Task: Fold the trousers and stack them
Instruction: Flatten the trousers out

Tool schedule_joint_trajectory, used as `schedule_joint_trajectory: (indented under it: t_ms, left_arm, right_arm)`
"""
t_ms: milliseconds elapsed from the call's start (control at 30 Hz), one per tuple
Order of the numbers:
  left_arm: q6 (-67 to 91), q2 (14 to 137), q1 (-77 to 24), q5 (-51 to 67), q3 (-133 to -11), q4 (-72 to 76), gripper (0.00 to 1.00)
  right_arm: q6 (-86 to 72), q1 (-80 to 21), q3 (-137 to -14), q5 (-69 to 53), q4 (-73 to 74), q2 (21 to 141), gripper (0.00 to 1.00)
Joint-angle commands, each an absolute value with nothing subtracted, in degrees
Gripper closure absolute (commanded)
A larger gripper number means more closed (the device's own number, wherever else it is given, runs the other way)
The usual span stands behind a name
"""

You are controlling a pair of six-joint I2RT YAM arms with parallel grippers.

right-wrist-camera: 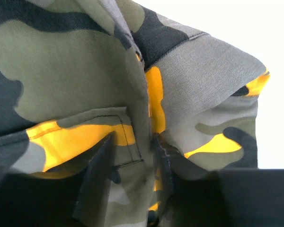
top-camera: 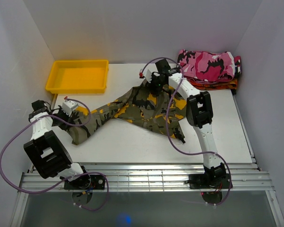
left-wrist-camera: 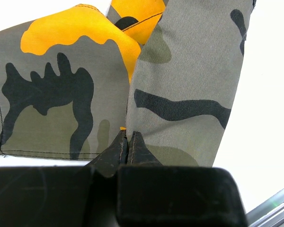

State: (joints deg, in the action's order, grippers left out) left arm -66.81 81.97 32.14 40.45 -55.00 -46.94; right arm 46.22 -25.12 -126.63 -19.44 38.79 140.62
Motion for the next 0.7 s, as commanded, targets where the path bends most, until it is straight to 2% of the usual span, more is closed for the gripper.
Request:
schedule_joint_trajectory:
  t_ms: [0, 33, 67, 467, 600, 667]
  left_arm:
    - [-67.94, 81.39, 32.34, 40.87, -55.02, -47.46, 1.00]
    - [-67.50, 81.56, 32.43, 41.13, -55.37, -47.46, 1.00]
    - [-67.24, 81.56, 32.43, 41.13, -55.37, -47.46, 1.00]
    - [-62.67, 81.21, 32.43, 44.82, -61.60, -48.16, 1.00]
    - [-63.80, 77.36, 32.43, 47.19, -62.49, -50.70, 1.00]
    - [-70.11, 73.50, 32.43, 48.42, -62.67, -56.73, 1.00]
  right_arm:
    - [49.56, -25.31, -128.68, -18.37, 38.66, 142.39, 0.86]
    - [50.18, -25.23, -127.98, -18.28, 39.28, 141.69, 0.92]
    - [50.19, -25.22, -127.62, -18.28, 39.29, 140.90, 0.92]
    - [55.11, -21.45, -127.80, -21.88, 51.39, 121.74, 0.92]
    - [55.46, -21.53, -122.37, -24.69, 57.91, 113.67, 0.92]
    - [56.77, -21.62, -119.20, -25.66, 61.07, 110.32, 0.92]
